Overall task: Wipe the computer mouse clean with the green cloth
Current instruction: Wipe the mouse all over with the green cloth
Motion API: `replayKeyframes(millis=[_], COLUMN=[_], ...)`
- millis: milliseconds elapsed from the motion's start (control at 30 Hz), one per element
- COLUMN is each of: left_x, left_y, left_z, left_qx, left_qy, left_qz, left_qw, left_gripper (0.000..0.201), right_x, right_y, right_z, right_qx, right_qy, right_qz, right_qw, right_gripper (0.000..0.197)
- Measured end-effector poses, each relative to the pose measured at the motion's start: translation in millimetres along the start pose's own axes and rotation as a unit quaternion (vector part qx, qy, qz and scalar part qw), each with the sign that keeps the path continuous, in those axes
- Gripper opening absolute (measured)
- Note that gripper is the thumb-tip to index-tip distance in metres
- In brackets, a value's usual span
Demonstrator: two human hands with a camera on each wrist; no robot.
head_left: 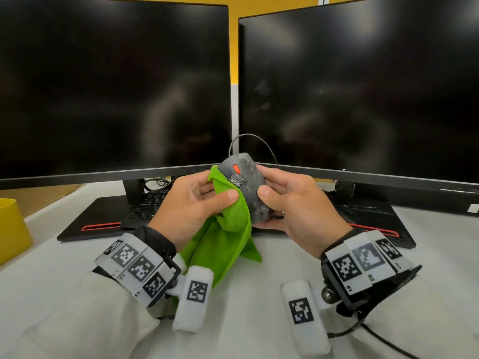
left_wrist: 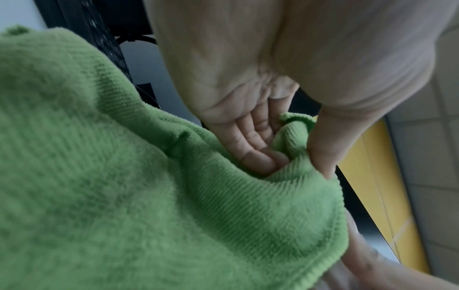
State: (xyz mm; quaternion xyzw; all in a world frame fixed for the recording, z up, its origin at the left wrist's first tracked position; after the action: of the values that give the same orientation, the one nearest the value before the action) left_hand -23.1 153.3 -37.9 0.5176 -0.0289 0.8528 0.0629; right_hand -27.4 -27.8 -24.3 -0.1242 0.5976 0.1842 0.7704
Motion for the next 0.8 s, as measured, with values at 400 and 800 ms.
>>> replayKeyframes(millis=[400,800], left_x=[1.4,3.8], left_y=[0.7,2.7], left_z=[0.6,1.1], left_qx=[0.0,-0.011], left_qy=[0.015,0.032], left_qz=[-0.001,0.025], left_qw=[1.0,0.999], left_gripper=[0.058,0.046], right_x=[-1.4,0.5], right_y=[0.7,0.8], right_z=[-0.2,0.5], right_qx=[-0.004,-0.004], right_qy=[0.001,0.004], right_qz=[0.018,0.028], right_qw=[1.0,1.0], right_gripper=[0.04,0.04])
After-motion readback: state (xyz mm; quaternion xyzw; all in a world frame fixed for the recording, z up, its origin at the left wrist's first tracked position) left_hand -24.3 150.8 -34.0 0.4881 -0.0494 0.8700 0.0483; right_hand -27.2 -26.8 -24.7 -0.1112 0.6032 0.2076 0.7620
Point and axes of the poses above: each hand's wrist, its own z-axis towards the middle knuckle, its own y-axis out of the palm, x = y × z, the point moved 5 cm from there along z, towards the middle knuckle, and after that the axes turned 2 degrees about -x, right-handed, at the moved point
